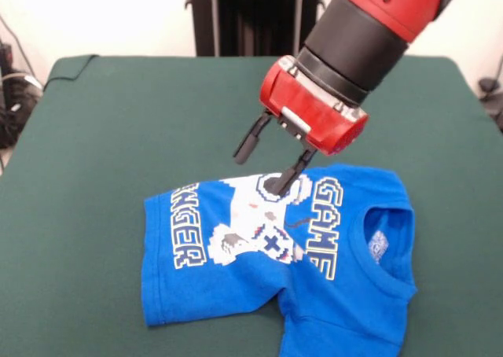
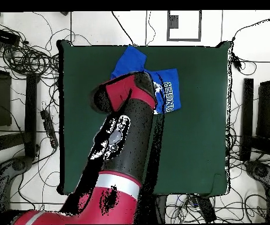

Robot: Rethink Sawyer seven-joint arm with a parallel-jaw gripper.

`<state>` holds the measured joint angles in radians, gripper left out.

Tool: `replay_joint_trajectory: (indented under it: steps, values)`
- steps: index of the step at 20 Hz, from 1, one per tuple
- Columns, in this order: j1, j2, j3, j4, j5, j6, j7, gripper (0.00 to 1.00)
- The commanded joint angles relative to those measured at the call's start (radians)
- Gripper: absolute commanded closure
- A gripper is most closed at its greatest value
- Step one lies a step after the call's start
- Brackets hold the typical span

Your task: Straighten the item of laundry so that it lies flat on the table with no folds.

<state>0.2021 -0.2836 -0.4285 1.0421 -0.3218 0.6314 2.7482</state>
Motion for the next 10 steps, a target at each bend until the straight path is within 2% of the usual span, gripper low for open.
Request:
replay_joint_trajectory:
  steps: [1, 10]
  values:
    - [0.027, 0.050, -0.001, 0.091, 0.113, -0.091, 0.372, 0.00]
    - [0.069, 0.115, -0.010, 0.028, 0.234, -0.062, 0.410, 0.00]
